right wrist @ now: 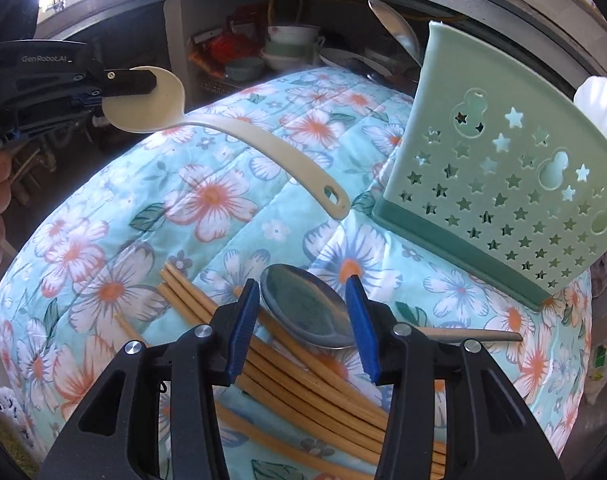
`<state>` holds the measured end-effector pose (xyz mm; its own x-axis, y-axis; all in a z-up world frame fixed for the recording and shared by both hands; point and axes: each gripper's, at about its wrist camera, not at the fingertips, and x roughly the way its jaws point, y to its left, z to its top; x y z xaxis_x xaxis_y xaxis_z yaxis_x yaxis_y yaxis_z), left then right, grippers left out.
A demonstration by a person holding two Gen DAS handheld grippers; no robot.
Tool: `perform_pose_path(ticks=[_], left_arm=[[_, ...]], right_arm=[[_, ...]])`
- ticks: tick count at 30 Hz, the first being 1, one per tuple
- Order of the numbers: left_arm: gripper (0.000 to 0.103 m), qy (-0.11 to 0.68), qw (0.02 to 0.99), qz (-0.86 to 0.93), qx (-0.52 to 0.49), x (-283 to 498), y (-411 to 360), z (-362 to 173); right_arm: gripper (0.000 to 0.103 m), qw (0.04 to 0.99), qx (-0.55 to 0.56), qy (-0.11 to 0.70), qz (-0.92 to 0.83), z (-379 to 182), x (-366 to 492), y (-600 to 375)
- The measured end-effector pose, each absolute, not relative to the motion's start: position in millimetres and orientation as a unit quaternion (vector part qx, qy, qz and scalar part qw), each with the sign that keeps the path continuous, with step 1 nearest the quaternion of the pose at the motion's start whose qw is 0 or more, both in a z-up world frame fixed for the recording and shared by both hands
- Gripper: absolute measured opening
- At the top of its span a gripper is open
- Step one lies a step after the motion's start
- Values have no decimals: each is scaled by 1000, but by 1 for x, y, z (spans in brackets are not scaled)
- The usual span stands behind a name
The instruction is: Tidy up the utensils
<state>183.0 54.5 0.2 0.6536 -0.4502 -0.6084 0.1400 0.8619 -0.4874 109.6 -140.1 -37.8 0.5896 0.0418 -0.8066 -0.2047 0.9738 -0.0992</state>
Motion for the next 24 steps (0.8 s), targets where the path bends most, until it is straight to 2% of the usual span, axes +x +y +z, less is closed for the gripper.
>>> perform_pose_path(ticks=[8,14,24], left_arm=[[6,378,889,-164,-201,183,58,0],[6,370,894,-159,-199,179,62,4],[6,323,914,-168,-180,156,67,36]], right_arm=[[20,890,-68,448,50,-44,116,-140],[13,903,-82,421,29,-32,111,-137],[4,936,-37,348,-29,29,75,-171]])
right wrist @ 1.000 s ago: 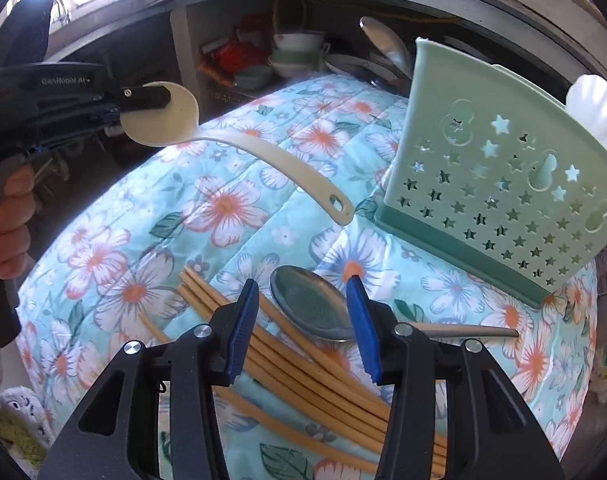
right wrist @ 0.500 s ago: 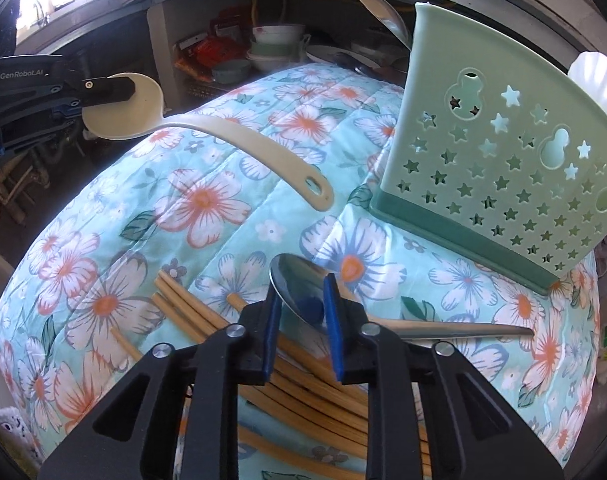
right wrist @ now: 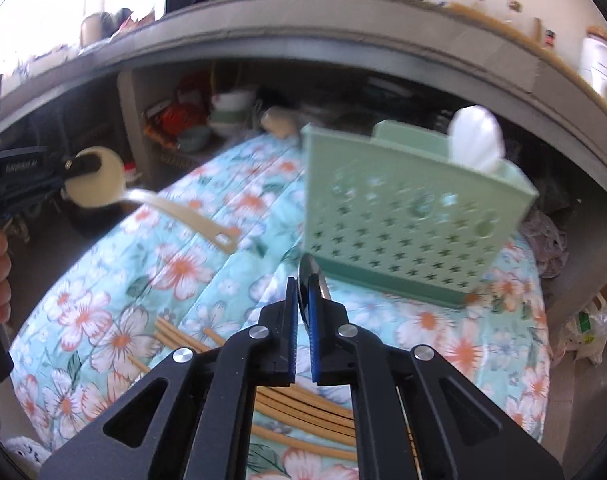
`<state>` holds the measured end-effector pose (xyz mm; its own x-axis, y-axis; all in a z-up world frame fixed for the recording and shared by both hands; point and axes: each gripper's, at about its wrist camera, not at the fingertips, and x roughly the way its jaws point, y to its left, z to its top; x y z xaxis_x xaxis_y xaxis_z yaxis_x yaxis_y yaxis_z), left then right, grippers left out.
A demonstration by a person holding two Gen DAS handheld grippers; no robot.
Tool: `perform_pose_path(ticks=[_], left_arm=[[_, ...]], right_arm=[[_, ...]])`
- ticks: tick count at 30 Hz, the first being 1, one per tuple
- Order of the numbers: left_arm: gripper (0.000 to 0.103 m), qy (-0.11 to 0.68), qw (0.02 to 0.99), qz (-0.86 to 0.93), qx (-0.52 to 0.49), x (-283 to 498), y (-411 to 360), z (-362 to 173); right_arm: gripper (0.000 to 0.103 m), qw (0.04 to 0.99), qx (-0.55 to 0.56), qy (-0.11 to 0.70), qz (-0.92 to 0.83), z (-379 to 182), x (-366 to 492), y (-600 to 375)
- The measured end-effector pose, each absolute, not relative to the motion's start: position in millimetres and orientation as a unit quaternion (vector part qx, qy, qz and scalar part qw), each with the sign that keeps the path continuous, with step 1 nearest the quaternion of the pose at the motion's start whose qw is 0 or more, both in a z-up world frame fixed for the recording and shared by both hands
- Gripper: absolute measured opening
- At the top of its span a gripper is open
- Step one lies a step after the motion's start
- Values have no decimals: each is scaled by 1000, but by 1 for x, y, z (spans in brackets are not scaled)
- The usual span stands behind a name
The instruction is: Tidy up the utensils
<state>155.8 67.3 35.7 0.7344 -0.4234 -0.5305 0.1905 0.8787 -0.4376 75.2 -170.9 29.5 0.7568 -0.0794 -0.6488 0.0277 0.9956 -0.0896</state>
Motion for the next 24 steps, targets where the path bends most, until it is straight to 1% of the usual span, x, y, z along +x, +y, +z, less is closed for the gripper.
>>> perform_pose_path(ticks=[4,10,14,18,24], left_arm=[[6,293,919,-195,-176,143,63,65],[6,202,938,-239,-152,120,49,132],[6,160,945,-260,-117,119,26,167],[6,138,957,-253,-38,129,-16,183],[6,150,957,-234,79,150,-83,174]], right_arm=[[3,947,4,316,-66,56,56,-200],[3,953,52,276,-109,84,31,-237],[3,957,77,249,-127,100,12,-256],[3,959,95,231,-135,113,-1,-266],[3,963,102,202,-144,128,-22,-277]])
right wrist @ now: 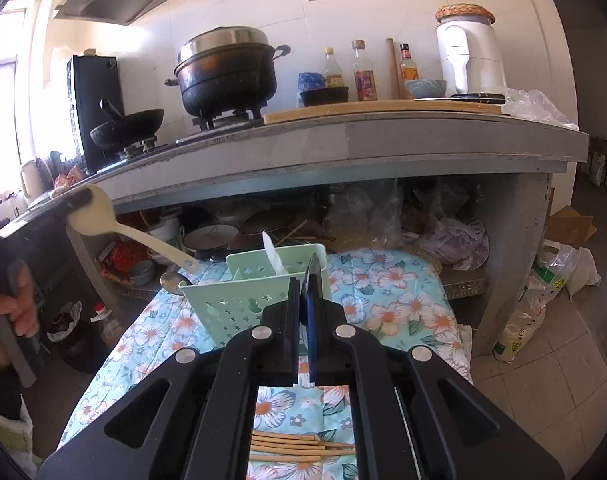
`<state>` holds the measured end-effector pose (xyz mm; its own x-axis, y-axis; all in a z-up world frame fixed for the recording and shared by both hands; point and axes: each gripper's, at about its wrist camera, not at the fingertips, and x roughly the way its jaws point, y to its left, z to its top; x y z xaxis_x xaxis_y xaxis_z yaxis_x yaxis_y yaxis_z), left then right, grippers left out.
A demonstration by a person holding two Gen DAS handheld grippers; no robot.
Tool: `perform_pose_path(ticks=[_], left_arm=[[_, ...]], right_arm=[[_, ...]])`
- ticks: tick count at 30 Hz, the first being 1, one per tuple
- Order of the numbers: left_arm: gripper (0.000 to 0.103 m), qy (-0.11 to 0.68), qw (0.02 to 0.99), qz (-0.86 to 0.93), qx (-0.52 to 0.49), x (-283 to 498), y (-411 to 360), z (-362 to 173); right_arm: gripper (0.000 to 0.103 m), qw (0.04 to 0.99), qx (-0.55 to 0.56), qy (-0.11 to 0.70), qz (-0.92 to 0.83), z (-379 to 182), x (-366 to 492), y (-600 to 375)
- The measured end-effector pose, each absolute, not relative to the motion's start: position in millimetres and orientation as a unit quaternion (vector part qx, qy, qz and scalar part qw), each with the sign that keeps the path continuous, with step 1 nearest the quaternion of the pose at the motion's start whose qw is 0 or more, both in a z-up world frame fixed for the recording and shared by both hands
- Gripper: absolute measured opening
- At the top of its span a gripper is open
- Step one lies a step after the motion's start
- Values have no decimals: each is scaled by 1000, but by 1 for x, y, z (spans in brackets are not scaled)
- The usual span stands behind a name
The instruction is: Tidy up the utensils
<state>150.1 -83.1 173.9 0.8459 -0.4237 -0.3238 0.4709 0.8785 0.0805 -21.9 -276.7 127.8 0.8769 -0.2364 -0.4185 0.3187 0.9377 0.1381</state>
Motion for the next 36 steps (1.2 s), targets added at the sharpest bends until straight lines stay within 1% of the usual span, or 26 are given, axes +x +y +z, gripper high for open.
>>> perform_pose_path(ticks=[5,8,14,16,19,22,26,27,30,32,34,36], left_arm=[[6,135,958,-197,158,157,-122,157],[6,126,958,-186,180,156,-134,153],[6,117,959,-171,192,159,-139,158],[6,132,954,-168,210,167,-147,153],[6,176,941,-177,228,184,-159,139],[7,228,930,-210,199,201,-161,125],[12,285,911,-274,115,216,-153,114],[15,292,908,-282,100,218,-151,112],[27,280,909,-299,73,212,-143,112],[31,268,911,-307,61,205,-137,113],[38,255,914,-313,48,194,-128,117],[42,245,916,-314,37,187,-121,123]], right_arm=[[3,964,105,193,-148,131,-34,-285],[3,964,110,189,-149,131,-39,-291],[3,964,120,187,-148,129,-40,-300],[3,963,128,188,-143,127,-38,-303],[3,963,139,187,-137,125,-38,-306],[3,963,147,185,-133,126,-38,-309],[3,963,159,180,-124,131,-39,-317],[3,963,163,180,-121,132,-38,-319],[3,963,176,174,-106,138,-37,-326],[3,964,181,168,-94,145,-34,-329],[3,967,184,157,-79,156,-31,-331],[3,970,184,144,-64,168,-28,-332]])
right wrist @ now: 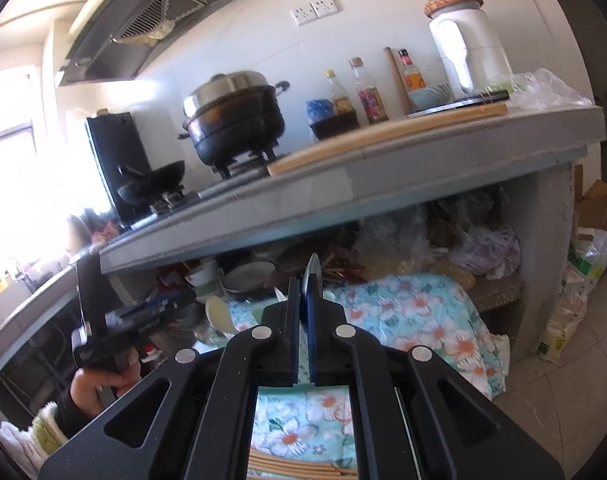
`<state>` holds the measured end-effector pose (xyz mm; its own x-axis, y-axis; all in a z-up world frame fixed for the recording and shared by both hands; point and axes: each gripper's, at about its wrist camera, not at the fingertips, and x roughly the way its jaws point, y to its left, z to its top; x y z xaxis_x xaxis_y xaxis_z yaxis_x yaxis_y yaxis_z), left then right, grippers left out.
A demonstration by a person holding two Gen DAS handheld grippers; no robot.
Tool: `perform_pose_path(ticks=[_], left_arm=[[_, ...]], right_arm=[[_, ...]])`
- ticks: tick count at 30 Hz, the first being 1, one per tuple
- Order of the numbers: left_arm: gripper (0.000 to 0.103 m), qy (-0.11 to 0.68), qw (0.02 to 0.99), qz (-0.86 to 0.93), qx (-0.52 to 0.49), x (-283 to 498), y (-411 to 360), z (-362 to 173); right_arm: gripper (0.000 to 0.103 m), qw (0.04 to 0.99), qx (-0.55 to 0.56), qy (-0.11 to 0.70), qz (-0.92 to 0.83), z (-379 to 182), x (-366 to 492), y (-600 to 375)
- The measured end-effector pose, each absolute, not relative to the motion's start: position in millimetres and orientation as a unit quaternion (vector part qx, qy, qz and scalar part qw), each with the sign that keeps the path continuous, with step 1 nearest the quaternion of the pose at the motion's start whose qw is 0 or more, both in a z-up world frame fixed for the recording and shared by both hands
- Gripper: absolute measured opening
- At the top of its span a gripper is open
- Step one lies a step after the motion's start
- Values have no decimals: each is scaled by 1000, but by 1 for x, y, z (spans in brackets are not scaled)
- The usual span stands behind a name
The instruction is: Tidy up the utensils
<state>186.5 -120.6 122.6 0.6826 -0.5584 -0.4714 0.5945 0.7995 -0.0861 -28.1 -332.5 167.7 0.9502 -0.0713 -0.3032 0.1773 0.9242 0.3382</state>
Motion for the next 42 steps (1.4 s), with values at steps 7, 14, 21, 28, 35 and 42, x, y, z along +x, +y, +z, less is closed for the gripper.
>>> perform_pose_path(ticks=[7,14,21,28,35,42], left_arm=[[57,238,921,-308,11,159,-87,124],[65,263,921,-287,3,134,-50,101],[65,276,923,-268,5,120,-25,80],[65,275,925,-262,12,114,-20,73],[65,284,921,-265,7,117,-23,71],[65,292,919,-265,8,117,-25,67]], right_arm=[[3,975,189,114,-11,202,3,-343],[3,960,241,135,44,200,52,-357],[3,944,290,151,50,176,88,-373],[3,934,321,143,71,181,100,-381],[3,934,320,140,70,180,118,-385],[3,928,326,178,39,130,133,-391]])
